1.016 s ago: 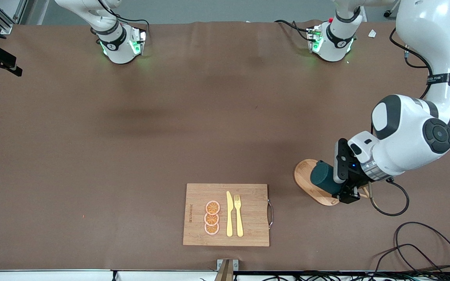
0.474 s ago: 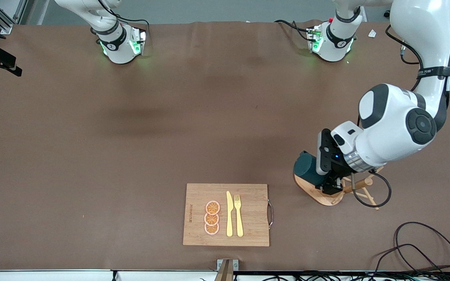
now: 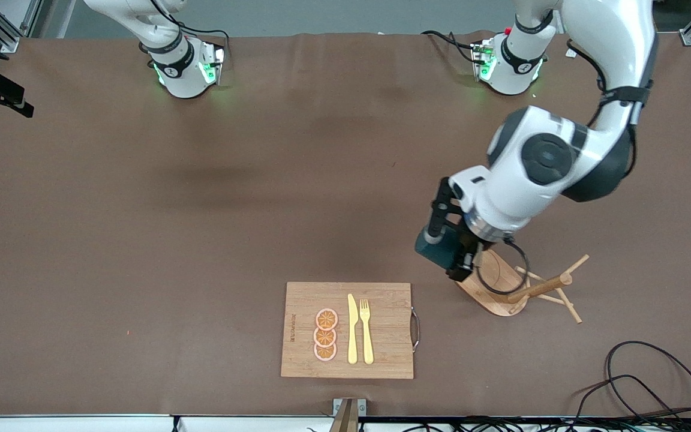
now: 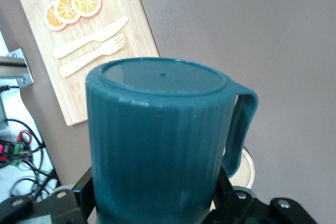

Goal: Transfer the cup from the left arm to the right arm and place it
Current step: 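Lift the teal mug off the stand peg with the left gripper, then carry the teal mug to the table middle with the left gripper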

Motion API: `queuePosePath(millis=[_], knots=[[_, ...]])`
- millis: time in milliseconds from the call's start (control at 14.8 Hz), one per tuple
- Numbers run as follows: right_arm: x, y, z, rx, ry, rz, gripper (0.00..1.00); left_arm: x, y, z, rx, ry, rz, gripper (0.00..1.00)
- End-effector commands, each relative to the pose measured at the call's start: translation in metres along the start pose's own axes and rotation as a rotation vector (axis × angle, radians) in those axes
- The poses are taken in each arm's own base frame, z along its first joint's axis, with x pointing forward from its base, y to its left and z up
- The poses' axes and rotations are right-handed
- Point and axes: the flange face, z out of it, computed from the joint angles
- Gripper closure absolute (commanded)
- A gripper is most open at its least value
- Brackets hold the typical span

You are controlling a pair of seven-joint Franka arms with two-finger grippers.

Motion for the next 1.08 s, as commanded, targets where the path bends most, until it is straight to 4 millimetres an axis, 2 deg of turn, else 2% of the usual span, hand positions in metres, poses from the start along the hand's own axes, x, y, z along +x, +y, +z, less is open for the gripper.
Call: queuePosePath(millis=[0,136,271,542,745,813,1016], knots=[[-0.006,0.004,-0.002,0.007,0.001,-0.003,0.0,0.063,0.013,-0.011,0.035,-0.133,0.054,0.38],[-0.007,0.005,-0.006,0.006,0.004,0.001,0.0,0.109,0.027,-0.01,0.044,-0.238,0.09,0.39],[-0.006,0.005,-0.007,0.004,0.006,0.002,0.0,0.171,0.049,-0.004,0.089,-0.399,0.18,0.41],[-0.005,0.007,-0.013,-0.006,0.019,0.012,0.0,0.255,0.095,0.035,0.133,-0.609,0.227,0.41],[-0.003,0.009,-0.01,-0.008,0.013,0.013,0.0,0.298,0.124,0.061,0.17,-0.724,0.295,0.42],[-0.002,0.011,-0.008,-0.007,0.009,0.019,0.0,0.318,0.139,0.077,0.186,-0.76,0.329,0.42],[0.0,0.021,-0.005,-0.001,0.004,0.042,0.0,0.361,0.184,0.126,0.263,-0.907,0.336,0.48]])
